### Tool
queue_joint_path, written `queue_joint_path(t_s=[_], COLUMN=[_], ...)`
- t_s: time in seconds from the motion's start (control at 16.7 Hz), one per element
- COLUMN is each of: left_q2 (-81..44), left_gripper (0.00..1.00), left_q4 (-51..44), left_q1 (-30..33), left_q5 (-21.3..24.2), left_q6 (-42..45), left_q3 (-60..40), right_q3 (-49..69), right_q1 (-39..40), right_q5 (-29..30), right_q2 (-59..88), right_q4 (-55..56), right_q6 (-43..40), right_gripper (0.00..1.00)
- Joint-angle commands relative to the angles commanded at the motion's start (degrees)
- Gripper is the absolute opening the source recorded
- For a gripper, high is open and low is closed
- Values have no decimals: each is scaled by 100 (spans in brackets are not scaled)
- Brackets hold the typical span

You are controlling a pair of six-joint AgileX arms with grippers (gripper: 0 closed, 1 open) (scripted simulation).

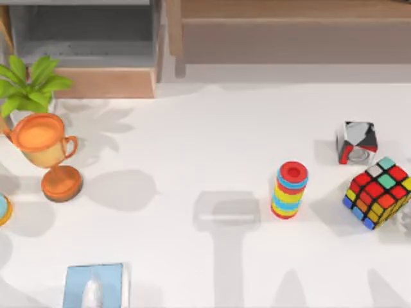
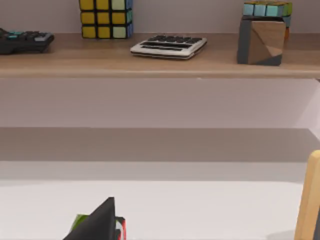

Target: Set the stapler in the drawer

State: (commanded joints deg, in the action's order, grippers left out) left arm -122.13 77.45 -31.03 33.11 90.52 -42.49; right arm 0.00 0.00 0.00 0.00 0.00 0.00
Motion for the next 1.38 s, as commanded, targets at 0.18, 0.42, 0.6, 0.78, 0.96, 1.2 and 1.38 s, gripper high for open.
queue_joint_path(t_s=[0.18,0.42,0.6,0.78,0.96,1.2,1.38], left_q2=[-198,-487,-583,-570,-702,-1057,-1280], left_gripper=[0,0,0,0,0,0,0], left_q4=[-220,-591,-727,-727,-857,-1257,-1538], left_q1=[150,397,486,456,515,702,831], left_q5=[-144,-389,-478,-465,-516,-708,-832], left_q6=[2,-17,-28,-30,-27,-39,-51], left_q3=[-436,-1133,-1344,-1313,-1536,-2373,-2870], right_q3=[0,0,0,0,0,0,0], right_q1=[0,0,0,0,0,0,0], right_q5=[0,0,0,0,0,0,0], right_q2=[0,0,0,0,0,0,0], right_q4=[0,0,0,0,0,0,0], right_q6=[0,0,0,0,0,0,0], right_gripper=[100,100,100,100,100,100,100])
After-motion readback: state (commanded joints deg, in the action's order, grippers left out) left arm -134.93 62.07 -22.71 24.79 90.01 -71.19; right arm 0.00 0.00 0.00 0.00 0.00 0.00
